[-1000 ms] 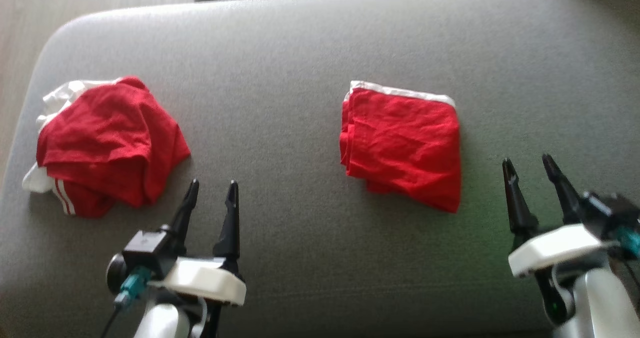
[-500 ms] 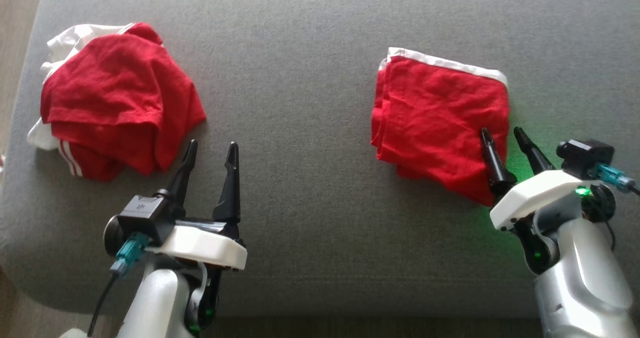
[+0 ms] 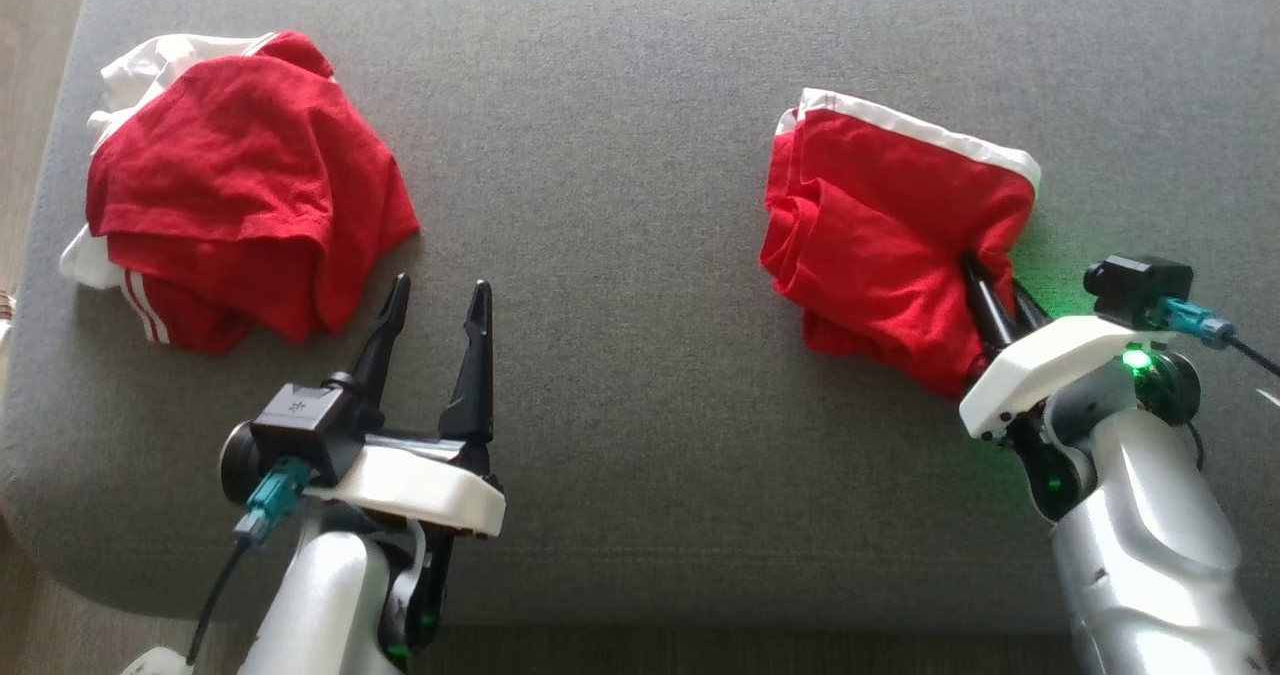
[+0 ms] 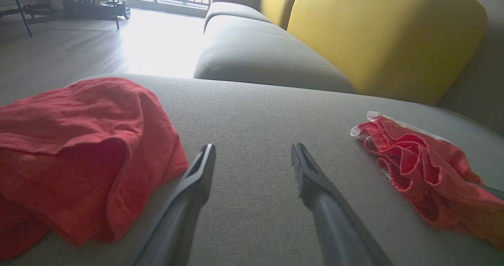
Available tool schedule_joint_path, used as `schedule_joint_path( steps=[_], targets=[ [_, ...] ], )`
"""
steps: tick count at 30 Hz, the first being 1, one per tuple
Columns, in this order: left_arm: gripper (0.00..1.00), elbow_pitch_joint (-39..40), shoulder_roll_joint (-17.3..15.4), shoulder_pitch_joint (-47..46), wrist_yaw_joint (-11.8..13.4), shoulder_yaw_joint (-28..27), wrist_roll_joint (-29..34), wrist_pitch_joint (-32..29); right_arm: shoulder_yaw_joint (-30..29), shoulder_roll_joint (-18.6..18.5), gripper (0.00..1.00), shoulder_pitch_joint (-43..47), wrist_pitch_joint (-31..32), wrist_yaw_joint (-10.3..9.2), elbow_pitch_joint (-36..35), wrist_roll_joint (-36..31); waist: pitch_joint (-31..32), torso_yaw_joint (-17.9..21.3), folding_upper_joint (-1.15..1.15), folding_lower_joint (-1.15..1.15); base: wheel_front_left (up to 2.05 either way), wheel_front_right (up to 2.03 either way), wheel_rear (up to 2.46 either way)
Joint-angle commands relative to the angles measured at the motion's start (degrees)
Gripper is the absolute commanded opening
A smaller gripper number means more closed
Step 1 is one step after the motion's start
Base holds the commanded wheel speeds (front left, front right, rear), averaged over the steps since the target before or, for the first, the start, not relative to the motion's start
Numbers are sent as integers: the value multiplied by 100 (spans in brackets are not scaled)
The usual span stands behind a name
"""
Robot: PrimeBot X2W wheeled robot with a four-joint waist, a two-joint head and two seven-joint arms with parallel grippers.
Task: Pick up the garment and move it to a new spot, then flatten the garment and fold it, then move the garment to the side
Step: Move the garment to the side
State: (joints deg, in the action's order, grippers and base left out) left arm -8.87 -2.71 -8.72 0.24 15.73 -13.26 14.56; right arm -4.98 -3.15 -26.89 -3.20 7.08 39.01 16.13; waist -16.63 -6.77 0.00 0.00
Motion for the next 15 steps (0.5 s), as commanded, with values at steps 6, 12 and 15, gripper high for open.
schedule_joint_path(
  steps=[6, 12, 15],
  targets=[
    [100, 178, -17, -206, 10, -177, 8, 44, 208, -31, 0, -222, -193, 41, 5, -442, 25, 119, 0, 0, 0, 0, 0],
    [100, 212, -17, -359, -169, -261, 338, 44, 829, -316, 0, -680, -284, 41, -116, -924, -254, 712, 0, 0, 0, 0, 0],
    [100, 221, -31, -545, -303, -254, 536, 44, 1241, -547, 0, -998, -311, 41, -184, -984, -470, 1048, 0, 0, 0, 0, 0]
  ],
)
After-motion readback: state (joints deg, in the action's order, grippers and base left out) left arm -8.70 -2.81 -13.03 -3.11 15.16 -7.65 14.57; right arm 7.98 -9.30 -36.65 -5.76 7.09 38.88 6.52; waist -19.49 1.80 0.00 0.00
